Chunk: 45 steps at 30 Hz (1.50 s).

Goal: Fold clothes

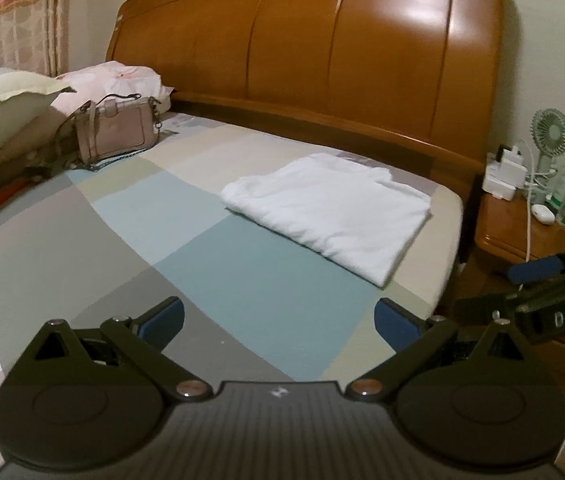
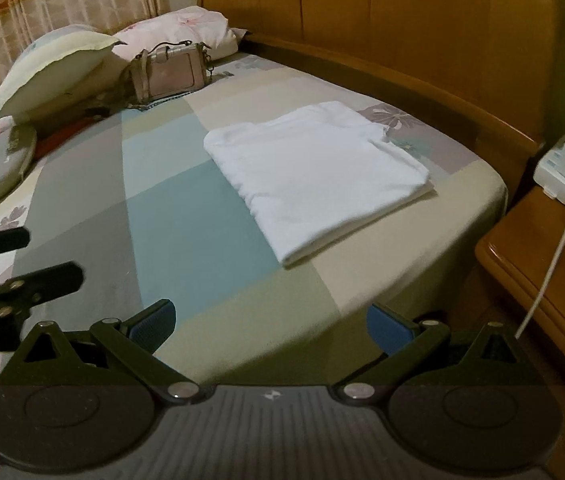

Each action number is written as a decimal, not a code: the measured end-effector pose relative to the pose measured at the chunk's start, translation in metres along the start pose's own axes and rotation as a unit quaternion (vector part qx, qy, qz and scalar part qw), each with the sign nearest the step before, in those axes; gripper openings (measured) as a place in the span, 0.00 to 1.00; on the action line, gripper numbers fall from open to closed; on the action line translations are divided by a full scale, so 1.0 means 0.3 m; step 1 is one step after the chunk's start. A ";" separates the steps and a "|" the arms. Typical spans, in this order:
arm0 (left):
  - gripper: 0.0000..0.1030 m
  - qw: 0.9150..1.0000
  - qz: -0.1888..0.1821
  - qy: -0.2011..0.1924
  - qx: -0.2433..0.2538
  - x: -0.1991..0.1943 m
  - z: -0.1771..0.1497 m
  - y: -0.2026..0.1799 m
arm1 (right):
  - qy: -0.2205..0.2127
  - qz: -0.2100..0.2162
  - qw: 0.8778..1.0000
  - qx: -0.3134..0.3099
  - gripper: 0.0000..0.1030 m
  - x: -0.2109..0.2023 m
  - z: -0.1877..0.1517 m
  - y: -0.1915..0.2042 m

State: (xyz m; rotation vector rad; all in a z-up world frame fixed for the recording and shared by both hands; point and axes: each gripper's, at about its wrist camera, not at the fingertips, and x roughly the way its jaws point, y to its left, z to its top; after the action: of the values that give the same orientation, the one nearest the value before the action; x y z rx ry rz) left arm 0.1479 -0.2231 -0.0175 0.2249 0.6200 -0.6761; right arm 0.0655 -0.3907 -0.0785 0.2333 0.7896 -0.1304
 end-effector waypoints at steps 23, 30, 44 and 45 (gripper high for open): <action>0.99 1.000 -0.005 0.012 0.008 -0.131 -0.065 -0.152 | -0.037 -0.026 0.999 -0.003 1.00 -0.244 -0.168 0.035; 0.99 1.000 0.014 0.015 -0.010 -0.172 -0.103 -0.139 | -0.045 -0.042 0.998 -0.009 1.00 -0.275 -0.197 0.060; 0.99 0.999 0.038 0.013 -0.008 -0.226 -0.126 -0.160 | -0.050 -0.030 0.998 -0.028 1.00 -0.303 -0.226 0.094; 0.99 0.999 0.039 0.013 -0.007 -0.229 -0.126 -0.162 | -0.051 -0.028 0.998 -0.027 1.00 -0.305 -0.226 0.094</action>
State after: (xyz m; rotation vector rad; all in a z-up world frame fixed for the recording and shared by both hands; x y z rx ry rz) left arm 0.0573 -0.2102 -0.0063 0.2441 0.6368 -0.5943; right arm -0.0393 -0.3436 -0.0546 0.1519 0.6971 -0.1733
